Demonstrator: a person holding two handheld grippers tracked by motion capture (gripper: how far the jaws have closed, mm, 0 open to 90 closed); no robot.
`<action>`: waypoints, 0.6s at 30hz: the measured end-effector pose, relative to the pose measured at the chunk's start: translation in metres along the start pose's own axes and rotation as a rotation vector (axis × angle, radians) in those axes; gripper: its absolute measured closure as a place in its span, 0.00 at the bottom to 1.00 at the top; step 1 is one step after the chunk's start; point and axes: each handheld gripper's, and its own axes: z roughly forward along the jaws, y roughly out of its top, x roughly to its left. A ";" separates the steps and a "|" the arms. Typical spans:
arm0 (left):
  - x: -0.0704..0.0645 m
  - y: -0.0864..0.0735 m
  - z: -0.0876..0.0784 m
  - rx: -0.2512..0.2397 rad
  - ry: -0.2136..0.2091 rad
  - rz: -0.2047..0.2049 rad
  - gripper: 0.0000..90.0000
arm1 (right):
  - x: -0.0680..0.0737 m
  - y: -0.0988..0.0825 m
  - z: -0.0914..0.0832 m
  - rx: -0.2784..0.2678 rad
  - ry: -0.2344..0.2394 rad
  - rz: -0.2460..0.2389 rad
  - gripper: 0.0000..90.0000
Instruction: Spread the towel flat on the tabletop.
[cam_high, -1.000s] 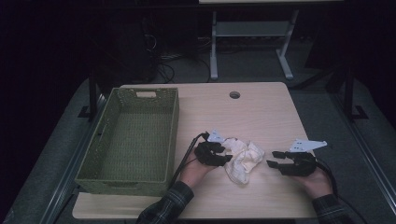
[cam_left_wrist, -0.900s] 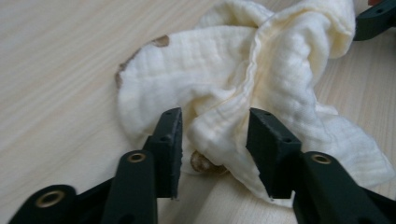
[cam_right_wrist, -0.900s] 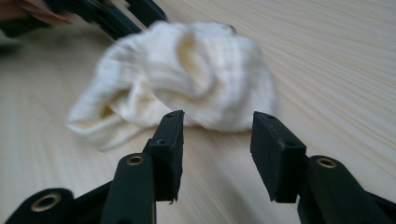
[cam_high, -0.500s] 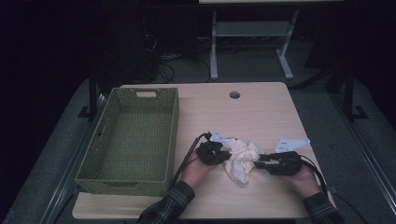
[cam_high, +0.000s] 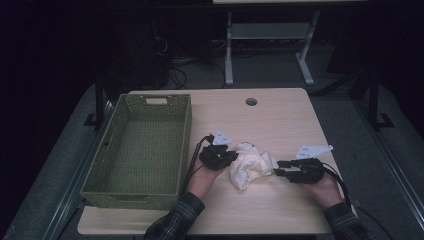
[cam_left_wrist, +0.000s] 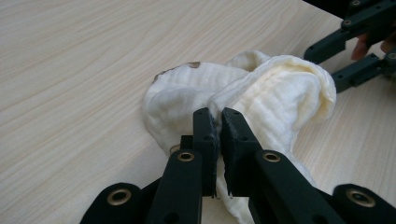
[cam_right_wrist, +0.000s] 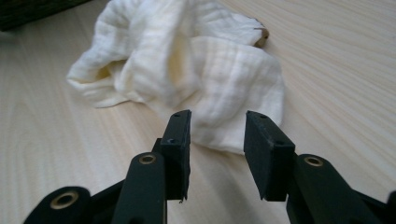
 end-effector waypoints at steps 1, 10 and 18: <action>0.000 0.000 0.000 -0.001 0.000 0.001 0.94 | -0.001 0.001 0.002 -0.002 0.000 0.004 0.68; 0.000 0.000 0.001 0.001 -0.001 -0.010 0.94 | -0.022 0.016 0.024 -0.007 0.041 0.024 0.76; 0.000 0.000 0.001 -0.001 0.001 -0.011 0.94 | -0.020 0.014 0.038 0.053 0.038 0.009 1.00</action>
